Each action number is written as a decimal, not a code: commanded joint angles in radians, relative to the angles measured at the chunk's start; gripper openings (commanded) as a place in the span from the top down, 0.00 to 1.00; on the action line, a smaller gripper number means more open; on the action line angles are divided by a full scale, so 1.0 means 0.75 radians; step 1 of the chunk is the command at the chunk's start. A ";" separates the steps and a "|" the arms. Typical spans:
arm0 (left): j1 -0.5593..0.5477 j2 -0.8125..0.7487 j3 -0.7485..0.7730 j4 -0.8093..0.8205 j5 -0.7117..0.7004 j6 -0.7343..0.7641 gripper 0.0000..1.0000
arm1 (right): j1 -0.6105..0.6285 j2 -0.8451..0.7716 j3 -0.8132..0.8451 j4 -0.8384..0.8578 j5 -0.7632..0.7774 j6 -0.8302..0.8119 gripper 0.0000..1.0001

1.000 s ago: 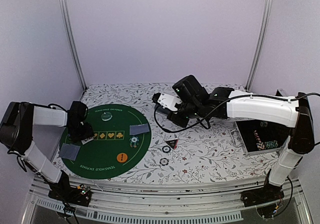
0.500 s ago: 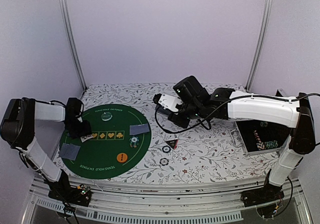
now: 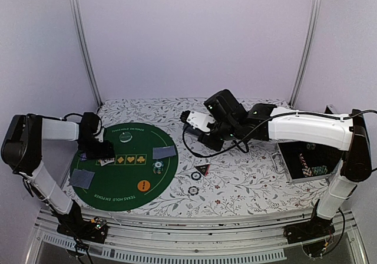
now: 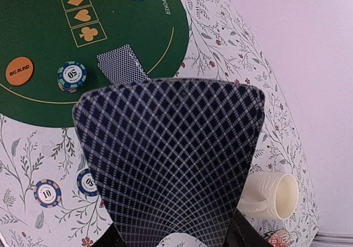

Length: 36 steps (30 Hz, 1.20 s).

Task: Distribute texas hold em gaming equipment
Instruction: Adjust the poker card in the community card area.

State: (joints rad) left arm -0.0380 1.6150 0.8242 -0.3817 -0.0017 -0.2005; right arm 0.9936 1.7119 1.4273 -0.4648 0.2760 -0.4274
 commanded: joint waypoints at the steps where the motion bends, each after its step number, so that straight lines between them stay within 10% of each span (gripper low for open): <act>1: -0.007 0.017 0.058 -0.046 0.127 0.161 0.28 | -0.006 -0.061 -0.001 0.006 -0.002 -0.005 0.54; 15: -0.220 -0.038 0.178 -0.132 -0.052 0.095 0.33 | -0.006 -0.079 -0.018 0.000 0.001 -0.001 0.55; 24: -0.246 0.053 0.113 -0.060 0.032 -0.121 0.86 | -0.007 -0.082 -0.013 -0.012 -0.001 0.003 0.55; 36: -0.196 0.147 0.059 -0.128 0.033 -0.258 1.00 | -0.006 -0.092 -0.017 -0.018 0.005 0.010 0.55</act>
State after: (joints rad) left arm -0.2142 1.7077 0.9092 -0.4244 0.0257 -0.3416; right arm 0.9936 1.6760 1.4193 -0.4751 0.2764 -0.4274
